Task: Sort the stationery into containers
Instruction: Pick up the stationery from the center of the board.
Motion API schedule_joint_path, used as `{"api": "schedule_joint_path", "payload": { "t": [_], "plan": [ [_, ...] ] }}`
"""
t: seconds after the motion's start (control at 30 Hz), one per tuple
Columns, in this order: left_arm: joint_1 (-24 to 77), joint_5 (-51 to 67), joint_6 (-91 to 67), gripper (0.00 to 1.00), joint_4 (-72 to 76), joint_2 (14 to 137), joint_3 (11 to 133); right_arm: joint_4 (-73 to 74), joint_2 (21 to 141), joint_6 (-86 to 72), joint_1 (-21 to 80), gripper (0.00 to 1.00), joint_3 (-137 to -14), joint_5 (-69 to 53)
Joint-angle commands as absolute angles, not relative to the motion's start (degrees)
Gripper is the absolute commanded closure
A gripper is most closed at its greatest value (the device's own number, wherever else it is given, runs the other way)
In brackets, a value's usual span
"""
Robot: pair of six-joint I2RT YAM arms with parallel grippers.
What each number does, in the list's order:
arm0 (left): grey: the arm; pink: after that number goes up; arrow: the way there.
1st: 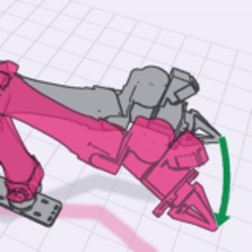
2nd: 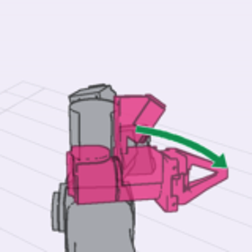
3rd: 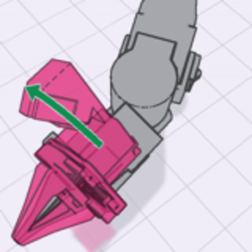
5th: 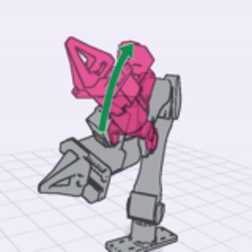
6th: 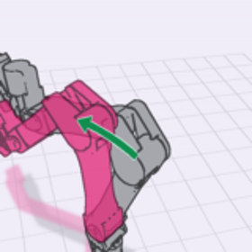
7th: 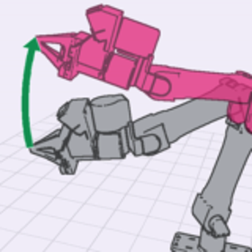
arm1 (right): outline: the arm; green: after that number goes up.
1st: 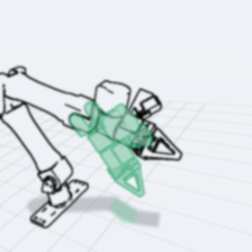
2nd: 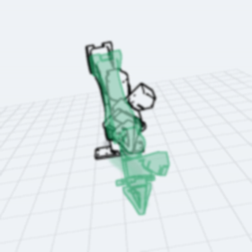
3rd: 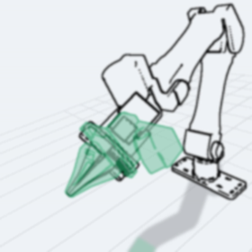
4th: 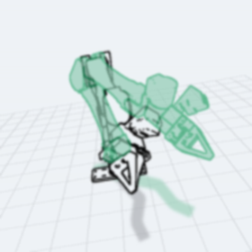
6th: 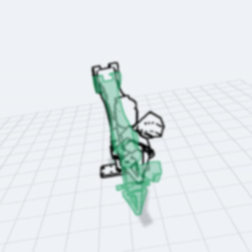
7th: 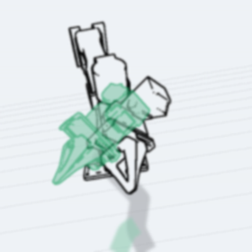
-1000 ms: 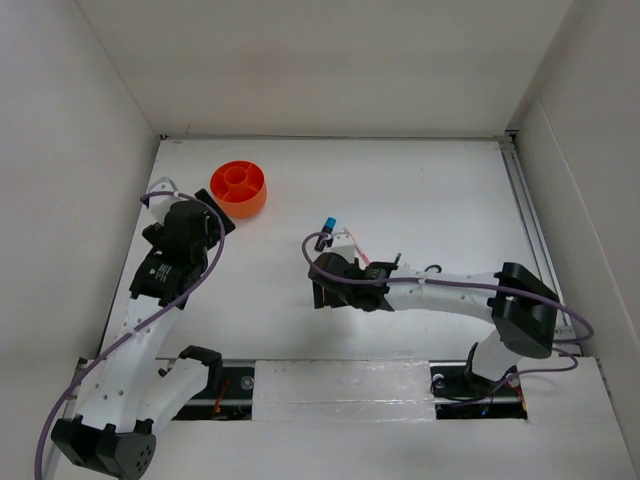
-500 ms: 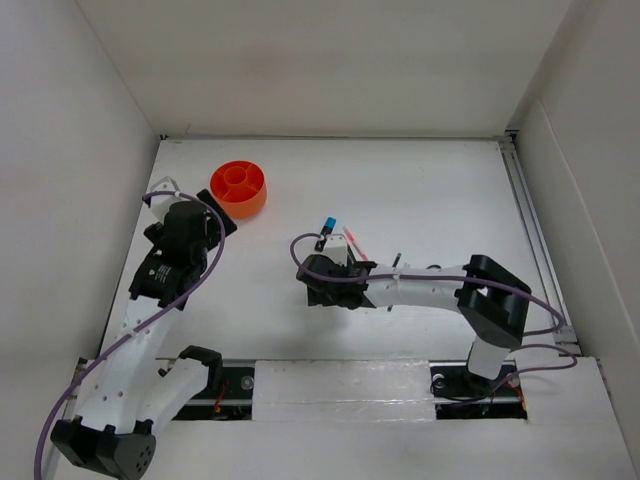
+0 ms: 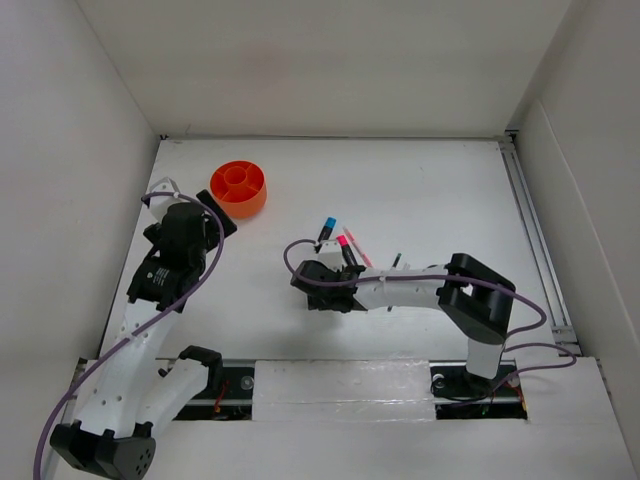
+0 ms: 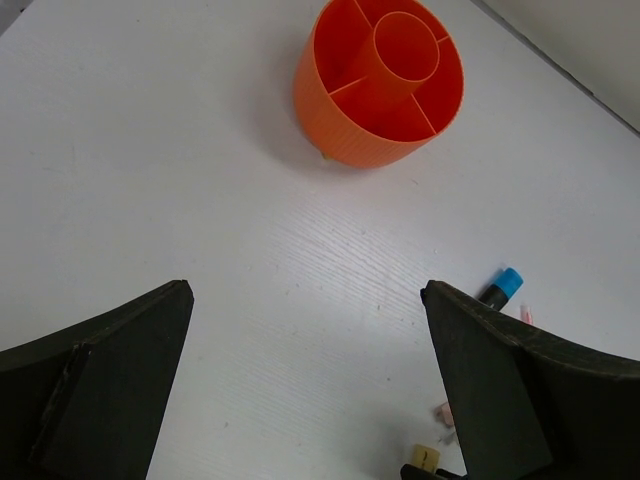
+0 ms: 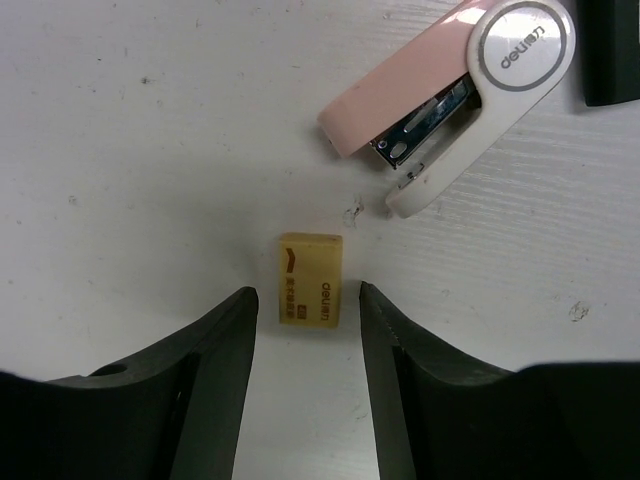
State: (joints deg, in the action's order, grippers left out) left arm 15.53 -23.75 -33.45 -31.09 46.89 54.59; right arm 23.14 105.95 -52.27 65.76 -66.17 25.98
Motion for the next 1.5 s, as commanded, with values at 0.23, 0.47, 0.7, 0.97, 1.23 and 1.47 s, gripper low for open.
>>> {"api": "schedule_joint_path", "payload": {
  "t": [0.23, 0.47, 0.7, 0.97, 1.23, 1.47],
  "plan": [
    [15.2, -22.9, -32.3, 0.0, -29.7, 46.1, 56.7, 22.3, 109.4, -53.3, 66.5, 0.57, -68.0, 25.6],
    [15.2, -22.9, -32.3, 0.0, -29.7, 46.1, 56.7, 25.6, 110.0, -53.8, 67.1, 0.6, -68.6, 27.8],
    [15.2, -22.9, -32.3, 0.0, -29.7, 46.1, 56.7, 27.2, 111.4, -54.3, 68.4, 0.58, -69.1, 28.3],
    [15.2, -22.4, -32.3, 0.0, -29.7, 46.1, 56.7, 30.0, 113.9, -54.9, 69.4, 0.64, -69.1, 29.4],
    [15.2, -21.9, -31.7, 0.0, -29.2, 46.1, 56.2, 32.3, 113.7, -57.2, 70.0, 1.0, -69.1, 31.0],
    [15.2, -3.4, -25.5, 0.0, -23.2, 46.9, 54.0, 22.6, 97.0, -47.1, 70.5, 1.0, -63.6, 28.4]
  ]
}}
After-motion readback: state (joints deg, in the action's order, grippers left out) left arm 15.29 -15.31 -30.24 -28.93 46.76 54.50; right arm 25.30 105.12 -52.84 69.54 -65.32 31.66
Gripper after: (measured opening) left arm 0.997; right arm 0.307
